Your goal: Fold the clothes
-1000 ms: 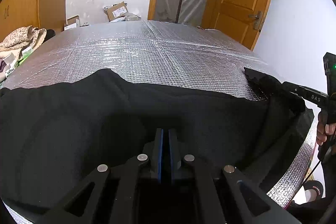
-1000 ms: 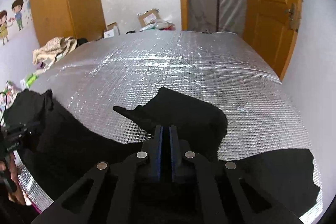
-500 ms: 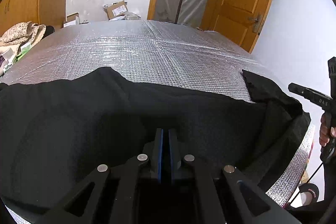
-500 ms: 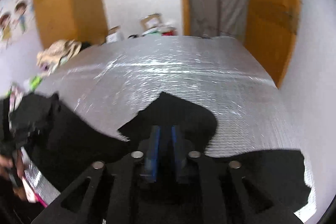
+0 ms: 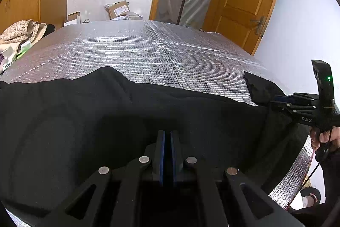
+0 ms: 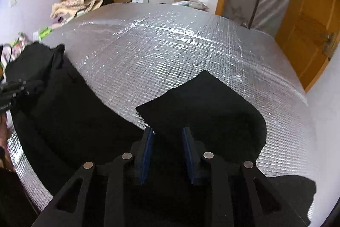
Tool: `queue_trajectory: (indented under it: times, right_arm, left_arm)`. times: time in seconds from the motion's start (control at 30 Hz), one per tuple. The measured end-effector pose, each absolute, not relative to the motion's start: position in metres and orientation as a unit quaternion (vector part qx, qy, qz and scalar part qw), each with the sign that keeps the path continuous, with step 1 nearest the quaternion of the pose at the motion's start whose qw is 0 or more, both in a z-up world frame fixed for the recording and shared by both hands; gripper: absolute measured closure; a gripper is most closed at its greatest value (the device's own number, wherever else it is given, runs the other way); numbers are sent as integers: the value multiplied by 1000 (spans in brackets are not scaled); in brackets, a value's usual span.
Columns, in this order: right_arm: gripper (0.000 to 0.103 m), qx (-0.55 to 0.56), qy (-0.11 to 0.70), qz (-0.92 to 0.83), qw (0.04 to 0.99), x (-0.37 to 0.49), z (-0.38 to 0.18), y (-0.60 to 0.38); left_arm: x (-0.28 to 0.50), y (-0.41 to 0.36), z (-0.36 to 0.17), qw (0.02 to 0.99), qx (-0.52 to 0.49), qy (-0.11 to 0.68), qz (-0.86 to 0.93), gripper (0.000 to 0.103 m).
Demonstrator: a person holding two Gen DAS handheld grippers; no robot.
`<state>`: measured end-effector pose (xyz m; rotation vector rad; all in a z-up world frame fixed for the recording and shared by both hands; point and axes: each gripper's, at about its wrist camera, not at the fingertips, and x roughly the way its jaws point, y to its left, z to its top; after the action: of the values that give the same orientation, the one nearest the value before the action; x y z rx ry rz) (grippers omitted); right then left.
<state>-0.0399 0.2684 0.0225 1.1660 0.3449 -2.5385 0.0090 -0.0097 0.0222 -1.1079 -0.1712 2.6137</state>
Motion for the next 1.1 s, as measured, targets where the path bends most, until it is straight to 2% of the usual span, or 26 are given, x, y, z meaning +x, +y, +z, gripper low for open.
queue_trajectory:
  times: [0.03,0.07,0.1,0.13,0.33,0.57,0.77,0.93,1.1]
  right_arm:
    - [79,406,114,-892,160,-40,24,271]
    - [91,403,107,-895,158,-39,25,274]
    - [98,400,101,-897,156,-39,27,276]
    - [99,398,94,-900,153,-39,28,279]
    - [100,374,50,-916,137,-35,39,298]
    - [100,324,-64,-942,52,-10,67,369]
    - [100,313,-184,-931,-36,24,63,440]
    - [100,308,-242,-916,-85,55,52,477]
    - [94,324,-314,-890,-61,55,30,495]
  left_arm:
    - [9,-9,22,148,-385,-60,909,99]
    - [9,-9,22,148,-385,-61,909,99]
    - [9,-9,22,149,-385,-61,909,99]
    - [8,-9,22,149,-386,-62,908,99]
    - [7,-10,22,149,-386,-63,908,99]
    - [7,-9,22,151,-387,-67,907,99]
    - [7,-11,22,153,-389,-69,906,99]
    - [7,-11,22,151,-389,-63,906,99]
    - [7,-10,23,148,-389,-55,907,99]
